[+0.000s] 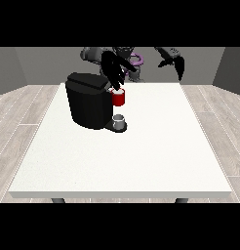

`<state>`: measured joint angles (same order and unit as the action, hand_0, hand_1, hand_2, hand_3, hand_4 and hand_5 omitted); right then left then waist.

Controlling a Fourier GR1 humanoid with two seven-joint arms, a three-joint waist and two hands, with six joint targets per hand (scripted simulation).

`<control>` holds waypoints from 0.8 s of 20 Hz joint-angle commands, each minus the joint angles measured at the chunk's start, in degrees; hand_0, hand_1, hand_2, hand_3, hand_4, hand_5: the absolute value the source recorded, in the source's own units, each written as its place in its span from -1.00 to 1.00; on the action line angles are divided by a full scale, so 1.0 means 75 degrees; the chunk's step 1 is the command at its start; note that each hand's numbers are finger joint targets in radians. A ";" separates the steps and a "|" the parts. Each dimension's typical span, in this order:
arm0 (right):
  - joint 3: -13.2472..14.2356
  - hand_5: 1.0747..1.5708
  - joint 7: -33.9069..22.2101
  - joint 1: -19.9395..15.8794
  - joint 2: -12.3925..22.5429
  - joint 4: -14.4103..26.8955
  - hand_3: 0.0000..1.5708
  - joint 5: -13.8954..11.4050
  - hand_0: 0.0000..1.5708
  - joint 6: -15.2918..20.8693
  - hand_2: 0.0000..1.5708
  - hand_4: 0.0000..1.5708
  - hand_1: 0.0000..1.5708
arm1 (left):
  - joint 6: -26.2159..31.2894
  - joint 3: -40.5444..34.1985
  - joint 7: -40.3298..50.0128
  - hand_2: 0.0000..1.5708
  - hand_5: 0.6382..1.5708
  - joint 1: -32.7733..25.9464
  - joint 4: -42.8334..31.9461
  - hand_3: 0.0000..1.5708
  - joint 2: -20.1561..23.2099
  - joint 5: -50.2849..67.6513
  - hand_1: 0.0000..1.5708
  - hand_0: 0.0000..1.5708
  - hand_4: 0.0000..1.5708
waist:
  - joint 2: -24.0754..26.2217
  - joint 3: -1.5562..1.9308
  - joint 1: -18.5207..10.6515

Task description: Insert the coffee pod into the coffee machine and close the lid

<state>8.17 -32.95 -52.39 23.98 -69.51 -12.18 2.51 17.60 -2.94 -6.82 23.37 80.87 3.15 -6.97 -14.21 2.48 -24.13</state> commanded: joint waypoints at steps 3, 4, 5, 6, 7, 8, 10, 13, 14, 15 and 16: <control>-0.0310 1.00 0.1075 -0.0975 -0.0461 -0.0583 -1.00 0.0260 -1.00 -0.0257 -1.00 -1.00 -1.00 | 0.0152 0.0095 0.0002 -1.00 1.00 0.0498 -0.0014 -1.00 -0.0069 0.0106 -1.00 -1.00 -0.55 | -0.0510 -0.0313 -0.1059; -0.0285 1.00 0.1075 -0.0924 -0.0517 -0.0705 -1.00 0.0197 -1.00 -0.0113 -1.00 -1.00 -1.00 | 0.0267 0.0159 -0.0087 -1.00 1.00 0.0469 0.0001 -1.00 -0.0004 0.0085 -1.00 -1.00 -0.68 | -0.0593 -0.0311 -0.1273; -0.0106 1.00 0.1157 -0.1170 -0.0328 -0.0499 -1.00 0.0246 -1.00 -0.0141 -1.00 -1.00 -1.00 | 0.0274 0.0262 -0.0021 -1.00 1.00 0.0636 0.0091 -1.00 -0.0150 0.0130 -1.00 -1.00 -1.00 | -0.0696 -0.0314 -0.1377; -0.0283 1.00 0.1294 -0.1191 -0.0562 -0.0526 -1.00 0.0159 -1.00 -0.0034 -1.00 -1.00 -1.00 | 0.0166 0.0339 0.0177 -1.00 1.00 0.0746 0.0123 -1.00 -0.0193 0.0008 -1.00 -1.00 -0.73 | -0.0627 -0.0318 -0.1380; -0.0173 1.00 0.1676 -0.1448 -0.0606 -0.0521 -1.00 0.0291 -1.00 0.0012 -1.00 -1.00 -1.00 | -0.0003 0.0168 0.0094 -1.00 1.00 0.1143 0.0026 -1.00 -0.0205 0.0028 -1.00 -1.00 -0.74 | -0.1237 -0.0322 -0.1157; -0.0205 1.00 0.1530 -0.1395 -0.0613 -0.0392 -1.00 0.0291 -1.00 -0.0074 -1.00 -1.00 -1.00 | 0.0191 0.0358 0.0025 -1.00 1.00 0.0585 0.0014 -1.00 -0.0153 -0.0041 -1.00 -1.00 -0.65 | -0.0830 -0.0330 -0.1148; -0.0125 1.00 0.2032 -0.1525 -0.0809 -0.0231 -1.00 0.0325 -1.00 0.0155 -1.00 -1.00 -1.00 | 0.0338 0.0177 -0.0044 -1.00 1.00 0.0835 0.0108 -1.00 0.0055 0.0111 -1.00 -1.00 -0.58 | -0.1172 -0.0330 -0.1204; -0.0276 1.00 0.2190 -0.1989 -0.0852 0.0381 -1.00 0.0114 -1.00 0.0137 -1.00 -0.83 -1.00 | -0.0017 0.0156 0.0372 -1.00 1.00 0.1268 0.0204 -1.00 -0.0074 -0.0018 -1.00 -1.00 -0.62 | -0.1242 -0.0332 -0.1114; -0.0127 1.00 0.2250 -0.1963 -0.0829 0.0504 -1.00 0.0156 -1.00 0.0229 -1.00 -0.87 -1.00 | 0.0348 0.0371 0.0060 -1.00 1.00 0.0682 0.0259 -1.00 -0.0039 0.0049 -1.00 -1.00 -0.59 | -0.1137 -0.0333 -0.1278; -0.0119 1.00 0.2559 -0.1770 -0.0855 0.0685 -1.00 0.0375 -1.00 -0.0095 -1.00 -0.87 -1.00 | 0.0263 0.0113 0.0512 -1.00 1.00 0.0994 0.0439 -1.00 0.0033 0.0232 -1.00 -1.00 -0.56 | -0.1011 -0.0329 -0.1040; -0.0320 1.00 0.2460 -0.2079 -0.1103 0.0594 -1.00 0.0181 -1.00 0.0160 -1.00 -1.00 -1.00 | 0.0259 0.0036 0.0365 -1.00 1.00 0.1125 0.0174 -1.00 -0.0007 0.0301 -1.00 -1.00 -0.56 | -0.1075 -0.0334 -0.0976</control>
<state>6.55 -17.33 -65.63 17.64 -67.36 -10.71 3.29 19.31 -1.76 -5.13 30.49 82.24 2.99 -5.93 -22.09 0.11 -32.33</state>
